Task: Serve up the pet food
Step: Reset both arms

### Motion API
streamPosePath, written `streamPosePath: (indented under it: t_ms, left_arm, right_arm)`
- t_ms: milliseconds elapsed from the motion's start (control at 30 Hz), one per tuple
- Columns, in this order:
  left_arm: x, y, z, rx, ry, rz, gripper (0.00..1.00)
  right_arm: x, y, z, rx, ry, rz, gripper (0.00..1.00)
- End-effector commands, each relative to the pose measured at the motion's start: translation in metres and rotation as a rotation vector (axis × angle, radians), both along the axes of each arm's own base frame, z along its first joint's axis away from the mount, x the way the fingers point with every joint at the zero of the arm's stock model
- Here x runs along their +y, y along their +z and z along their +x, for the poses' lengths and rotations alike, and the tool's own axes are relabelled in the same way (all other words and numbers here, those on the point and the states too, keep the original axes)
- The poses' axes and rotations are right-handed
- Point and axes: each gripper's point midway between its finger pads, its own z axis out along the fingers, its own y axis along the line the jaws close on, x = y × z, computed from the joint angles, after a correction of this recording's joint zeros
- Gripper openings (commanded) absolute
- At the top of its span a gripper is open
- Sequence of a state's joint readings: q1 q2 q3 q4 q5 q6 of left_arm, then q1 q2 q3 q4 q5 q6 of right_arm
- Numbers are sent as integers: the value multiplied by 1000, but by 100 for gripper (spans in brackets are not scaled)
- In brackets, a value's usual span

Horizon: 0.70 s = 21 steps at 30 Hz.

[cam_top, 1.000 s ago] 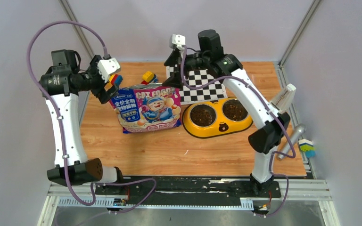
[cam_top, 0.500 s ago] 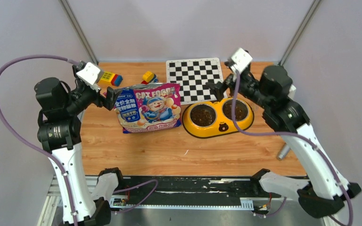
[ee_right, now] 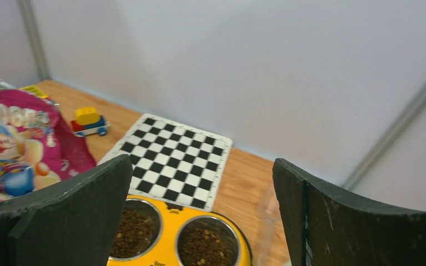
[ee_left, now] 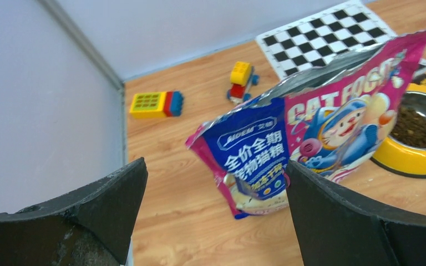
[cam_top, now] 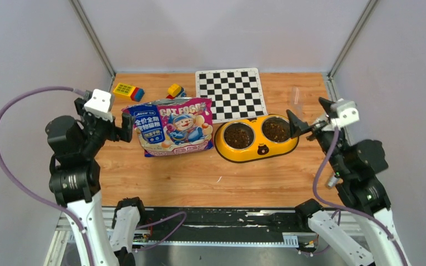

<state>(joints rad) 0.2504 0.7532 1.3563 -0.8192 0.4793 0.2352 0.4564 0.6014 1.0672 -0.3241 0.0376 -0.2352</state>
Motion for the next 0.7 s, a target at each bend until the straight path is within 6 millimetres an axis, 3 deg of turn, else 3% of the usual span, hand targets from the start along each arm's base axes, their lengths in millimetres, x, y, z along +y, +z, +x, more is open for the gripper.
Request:
streamPosePath:
  t_ms: [0, 67, 133, 167, 267, 500, 667]
  left_arm:
    - [37, -13, -24, 25, 261, 5, 100]
    - [48, -47, -19, 93, 311, 10, 100]
    - [50, -65, -17, 118, 317, 17, 100]
    - [51, -84, -15, 157, 317, 16, 100]
    - [58, -107, -13, 184, 360, 11, 100]
    - [56, -109, -11, 181, 345, 6, 100]
    - [54, -114, -9, 201, 330, 4, 100]
  right_arm:
    - [-65, -3, -20, -76, -267, 66, 100]
    - [-84, -24, -30, -69, -348, 56, 100]
    - [-96, -46, -37, -49, -398, 71, 100]
    - [-96, -57, -36, -36, -400, 77, 100]
    - [-88, -82, -30, 4, -364, 85, 100]
    - [-88, -105, -15, 39, -390, 60, 100]
    - [-101, -106, -13, 16, -463, 86, 99]
